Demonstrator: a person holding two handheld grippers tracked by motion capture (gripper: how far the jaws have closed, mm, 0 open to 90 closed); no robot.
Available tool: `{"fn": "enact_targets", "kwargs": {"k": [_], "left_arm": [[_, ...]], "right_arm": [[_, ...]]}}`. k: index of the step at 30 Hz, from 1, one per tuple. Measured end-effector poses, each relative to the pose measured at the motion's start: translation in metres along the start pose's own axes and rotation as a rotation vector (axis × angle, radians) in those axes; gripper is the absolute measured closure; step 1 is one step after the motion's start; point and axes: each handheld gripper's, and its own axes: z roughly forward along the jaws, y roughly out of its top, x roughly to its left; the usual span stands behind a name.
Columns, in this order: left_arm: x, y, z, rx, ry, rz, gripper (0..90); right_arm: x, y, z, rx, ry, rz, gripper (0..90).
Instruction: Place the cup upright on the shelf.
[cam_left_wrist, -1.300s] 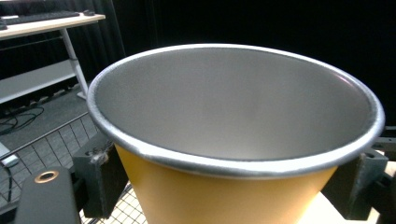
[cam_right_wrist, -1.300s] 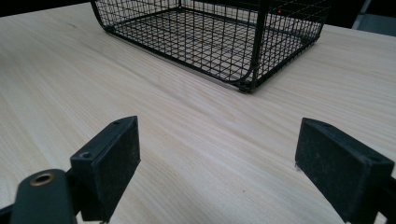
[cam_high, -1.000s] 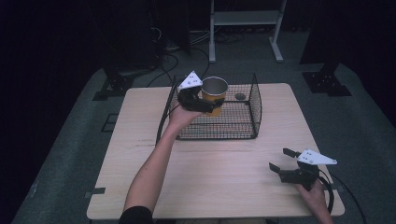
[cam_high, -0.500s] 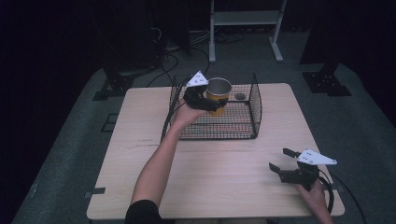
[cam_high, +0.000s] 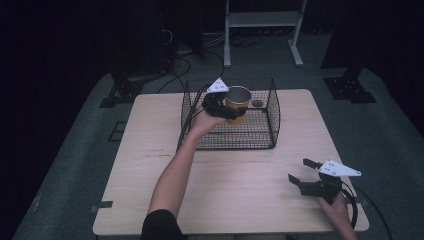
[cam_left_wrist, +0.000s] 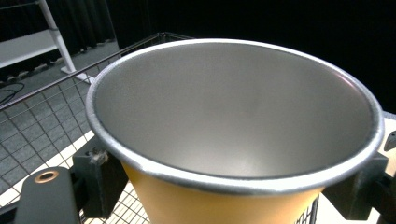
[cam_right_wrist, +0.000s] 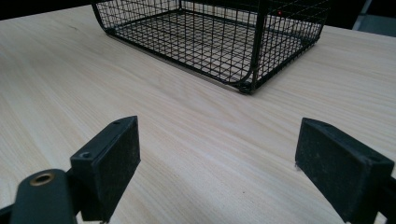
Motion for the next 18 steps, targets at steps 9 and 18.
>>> {"fn": "enact_targets", "kwargs": {"k": [9,18], "left_arm": [[0.006,-0.008,0.010,0.025,-0.007,-0.009,14.7],[0.013,-0.016,0.019,0.071,-0.006,-0.015,14.7]], "right_arm": [[0.000,0.000,0.000,-0.001,0.000,-0.005,13.0],[0.000,0.000,0.000,-0.001,-0.001,-0.004,13.0]]}}
